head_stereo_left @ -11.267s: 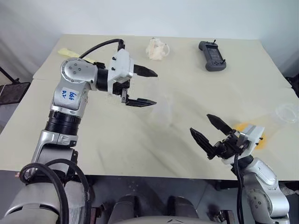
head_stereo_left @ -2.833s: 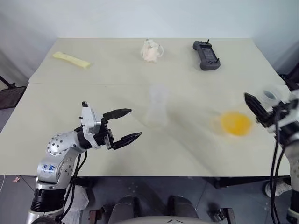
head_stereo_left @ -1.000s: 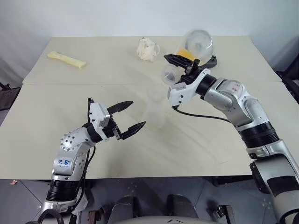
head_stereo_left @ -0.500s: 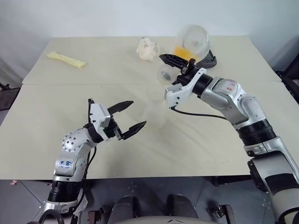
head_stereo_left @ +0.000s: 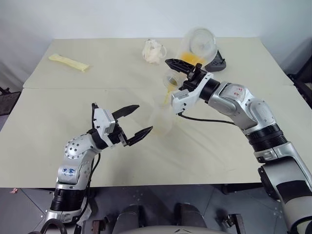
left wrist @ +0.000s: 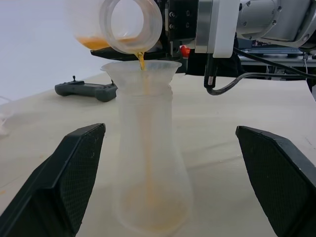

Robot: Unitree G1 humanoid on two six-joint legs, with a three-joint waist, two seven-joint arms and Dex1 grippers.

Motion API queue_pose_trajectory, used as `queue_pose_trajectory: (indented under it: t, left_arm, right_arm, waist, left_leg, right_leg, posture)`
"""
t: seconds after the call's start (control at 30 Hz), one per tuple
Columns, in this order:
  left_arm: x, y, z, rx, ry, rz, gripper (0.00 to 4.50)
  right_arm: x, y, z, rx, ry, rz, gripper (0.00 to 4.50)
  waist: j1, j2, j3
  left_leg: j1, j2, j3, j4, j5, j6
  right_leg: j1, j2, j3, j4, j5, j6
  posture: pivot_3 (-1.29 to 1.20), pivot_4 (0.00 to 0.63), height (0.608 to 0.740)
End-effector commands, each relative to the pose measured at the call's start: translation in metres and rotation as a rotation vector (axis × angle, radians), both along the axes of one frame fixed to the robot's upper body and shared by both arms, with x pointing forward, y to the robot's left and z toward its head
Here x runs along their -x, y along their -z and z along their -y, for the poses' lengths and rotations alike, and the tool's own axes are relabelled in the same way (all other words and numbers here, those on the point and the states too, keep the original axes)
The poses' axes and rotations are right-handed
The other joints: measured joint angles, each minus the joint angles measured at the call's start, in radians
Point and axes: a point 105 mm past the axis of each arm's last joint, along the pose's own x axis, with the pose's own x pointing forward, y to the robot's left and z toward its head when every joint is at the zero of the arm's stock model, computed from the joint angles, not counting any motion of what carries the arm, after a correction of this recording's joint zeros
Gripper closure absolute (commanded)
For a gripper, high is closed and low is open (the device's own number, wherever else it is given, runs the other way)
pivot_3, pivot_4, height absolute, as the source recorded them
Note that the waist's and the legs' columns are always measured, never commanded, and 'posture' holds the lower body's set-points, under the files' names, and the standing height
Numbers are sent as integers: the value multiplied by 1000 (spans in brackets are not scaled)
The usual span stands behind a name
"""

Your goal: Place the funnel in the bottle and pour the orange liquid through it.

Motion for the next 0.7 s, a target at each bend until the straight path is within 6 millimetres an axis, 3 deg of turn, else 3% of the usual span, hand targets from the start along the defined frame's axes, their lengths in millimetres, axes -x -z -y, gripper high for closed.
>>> queue_pose_trajectory:
  t: [0.03, 0.7]
  left_arm:
    - [1, -3, 0, 11, -8, 29, 0]
    - [-2, -3, 0, 23, -9, 40, 0]
  right_arm:
    - [9, -26, -8, -20, -43, 90, 2012]
    - [8, -28, -8, 22, -44, 139, 2012]
  waist:
    - [0, 0, 0]
    - [0, 0, 0]
  left_leg:
    - [0, 0, 0, 0, 0, 0]
    - [0, 0, 0, 0, 0, 0]
  right_leg:
    - [0, 0, 0, 0, 0, 0]
    - [0, 0, 0, 0, 0, 0]
  posture:
    - [0, 150, 740]
    - [0, 150, 740]
